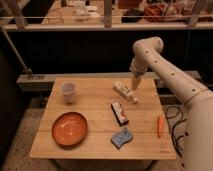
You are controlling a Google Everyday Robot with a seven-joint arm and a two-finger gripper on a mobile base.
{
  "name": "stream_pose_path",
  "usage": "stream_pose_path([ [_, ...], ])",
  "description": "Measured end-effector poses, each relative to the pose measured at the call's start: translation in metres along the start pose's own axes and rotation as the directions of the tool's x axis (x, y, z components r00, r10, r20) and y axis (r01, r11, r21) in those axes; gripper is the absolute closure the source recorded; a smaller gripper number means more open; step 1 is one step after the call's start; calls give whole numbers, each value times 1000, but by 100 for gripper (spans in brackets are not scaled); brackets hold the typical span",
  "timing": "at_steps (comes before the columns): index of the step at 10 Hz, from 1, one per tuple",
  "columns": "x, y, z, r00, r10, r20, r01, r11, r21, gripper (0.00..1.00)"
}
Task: Move the arm in a circular motion
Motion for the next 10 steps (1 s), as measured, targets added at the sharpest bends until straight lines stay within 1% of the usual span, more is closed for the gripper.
stream_pose_path([
  [1, 28, 5, -3, 999, 53, -4, -53, 999, 2, 20],
  [2, 41, 11, -3, 997, 77, -9, -77, 997, -1, 20],
  [4, 59, 33, -6, 993, 111, -25, -112, 994, -10, 20],
  [5, 64, 45, -8, 992, 120, -35, -121, 993, -14, 20],
  [6, 60, 60, -10, 992, 117, -41, -118, 993, -22, 20],
  [8, 40, 96, -14, 993, 105, -59, -107, 994, -35, 20],
  [9, 26, 112, -16, 993, 94, -71, -97, 994, -41, 20],
  [10, 2, 132, -17, 994, 77, -78, -82, 995, -53, 20],
])
